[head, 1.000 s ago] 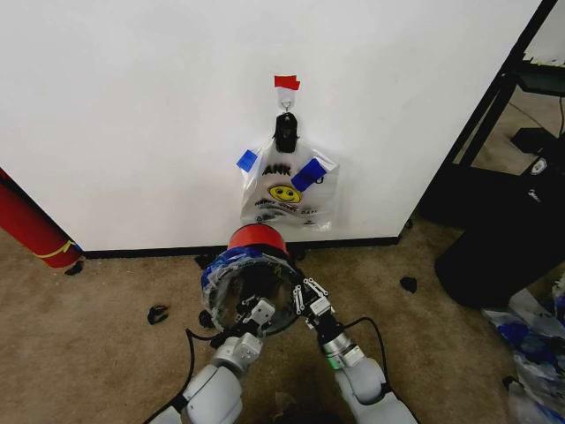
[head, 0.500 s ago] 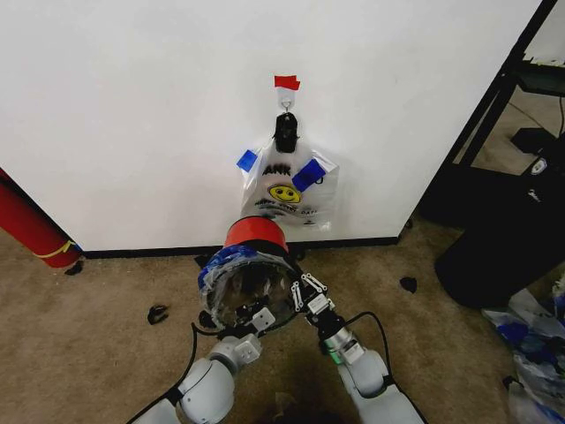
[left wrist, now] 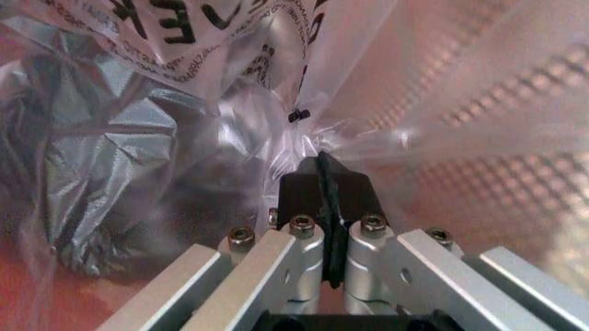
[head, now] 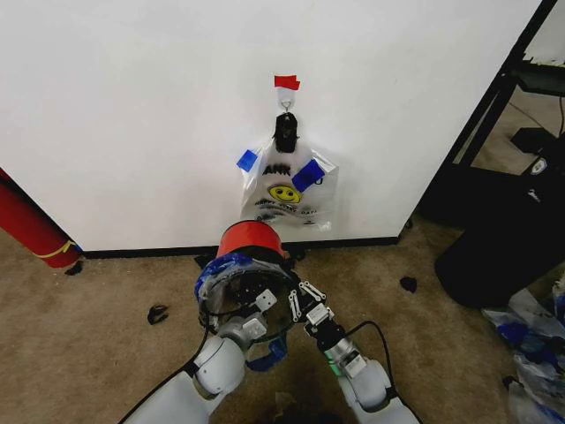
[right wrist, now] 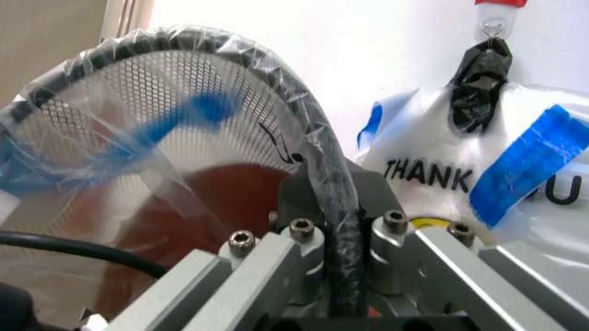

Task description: Pick up the garbage bag from the wall and place it over the trash bin.

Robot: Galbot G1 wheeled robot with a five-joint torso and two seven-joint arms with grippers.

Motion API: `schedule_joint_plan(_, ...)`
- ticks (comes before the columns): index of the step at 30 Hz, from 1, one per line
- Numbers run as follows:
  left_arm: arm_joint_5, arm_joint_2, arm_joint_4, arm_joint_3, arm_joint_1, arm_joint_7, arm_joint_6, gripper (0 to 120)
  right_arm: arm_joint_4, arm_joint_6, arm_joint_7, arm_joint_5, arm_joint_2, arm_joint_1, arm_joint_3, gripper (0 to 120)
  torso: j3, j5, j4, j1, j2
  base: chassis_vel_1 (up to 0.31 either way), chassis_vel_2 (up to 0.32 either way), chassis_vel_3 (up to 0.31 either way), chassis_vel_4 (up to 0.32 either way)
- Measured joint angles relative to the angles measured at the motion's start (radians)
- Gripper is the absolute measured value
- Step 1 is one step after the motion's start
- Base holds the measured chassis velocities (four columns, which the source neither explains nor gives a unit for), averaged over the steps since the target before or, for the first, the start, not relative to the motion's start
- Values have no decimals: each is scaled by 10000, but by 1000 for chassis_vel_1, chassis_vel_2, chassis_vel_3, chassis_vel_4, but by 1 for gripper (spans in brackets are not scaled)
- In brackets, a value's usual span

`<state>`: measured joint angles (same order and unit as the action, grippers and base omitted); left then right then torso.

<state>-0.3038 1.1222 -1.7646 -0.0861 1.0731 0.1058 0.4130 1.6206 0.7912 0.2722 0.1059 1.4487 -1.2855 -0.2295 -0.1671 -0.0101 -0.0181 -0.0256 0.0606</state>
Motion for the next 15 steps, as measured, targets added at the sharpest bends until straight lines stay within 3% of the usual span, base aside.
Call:
schedule_joint_plan(11,39,-286,-808,197,666,12,-313,0,-269,-69,-146,4,125,155,-25,0,1,0,-1,0,0,0,0,0,0)
schedule_joint_plan(15,69,-613,-1955,364,1500,-68,-788,0,-750,-591,-662,-749,216,512,-4,0,1,1,0,0,1,0,0,0,0)
